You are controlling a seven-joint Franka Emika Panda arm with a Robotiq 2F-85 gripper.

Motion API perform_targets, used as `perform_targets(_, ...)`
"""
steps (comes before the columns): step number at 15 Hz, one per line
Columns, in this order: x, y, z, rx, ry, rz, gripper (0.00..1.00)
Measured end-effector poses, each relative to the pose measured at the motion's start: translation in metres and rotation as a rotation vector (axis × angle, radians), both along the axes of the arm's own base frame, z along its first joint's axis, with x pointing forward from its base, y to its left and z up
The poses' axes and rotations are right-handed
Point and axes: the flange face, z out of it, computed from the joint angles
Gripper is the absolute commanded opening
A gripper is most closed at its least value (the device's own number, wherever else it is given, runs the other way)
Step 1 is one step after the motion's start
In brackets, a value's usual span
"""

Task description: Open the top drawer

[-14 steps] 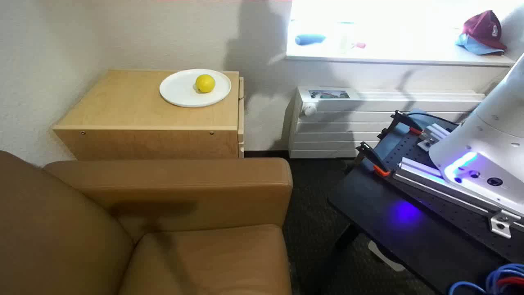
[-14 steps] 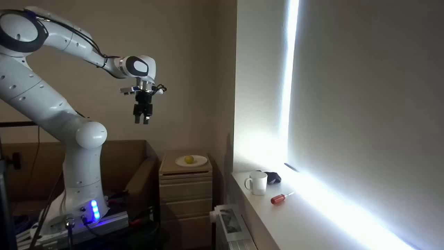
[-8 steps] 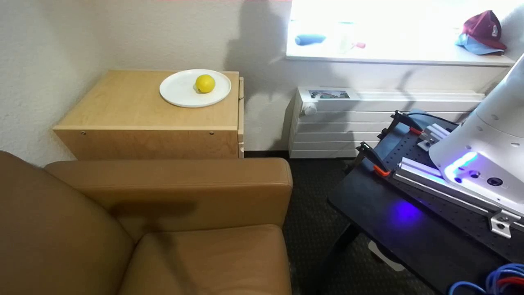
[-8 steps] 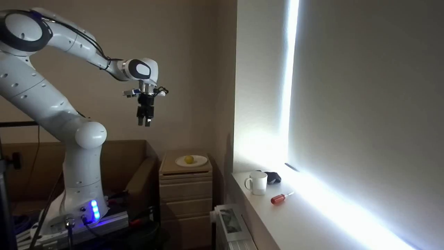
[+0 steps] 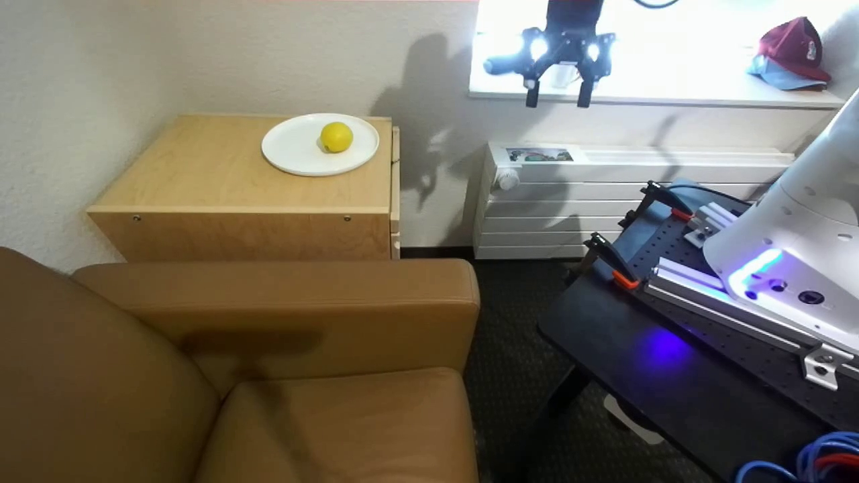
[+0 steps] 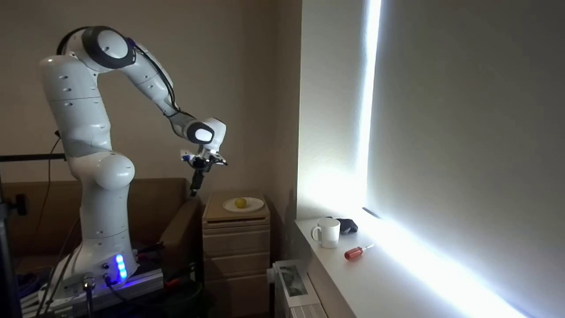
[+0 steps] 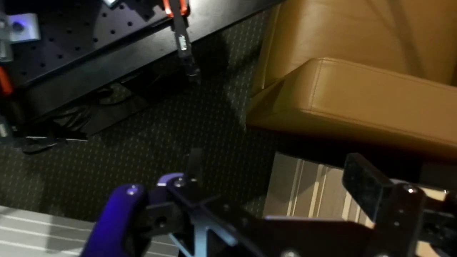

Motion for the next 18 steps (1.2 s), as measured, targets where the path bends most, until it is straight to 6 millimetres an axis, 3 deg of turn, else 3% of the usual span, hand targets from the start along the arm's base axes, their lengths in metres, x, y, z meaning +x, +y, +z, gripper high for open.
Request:
perform_targets(2, 0.015, 0.006, -0.024, 0.036, -0.027, -0.113, 1.00)
perform_targets(4, 0.027, 0.018, -0.035, 0.059, -0.038, -0.191, 1.00)
perform_targets(8, 0.034, 0.031, -0.022, 0.104, -0.043, -0.225, 1.00)
perform_targets(11, 0.038, 0.030, -0.025, 0.079, -0.083, -0.216, 1.00)
perform_targets(18, 0.050, 0.060, -0.092, -0.028, -0.351, -0.171, 1.00)
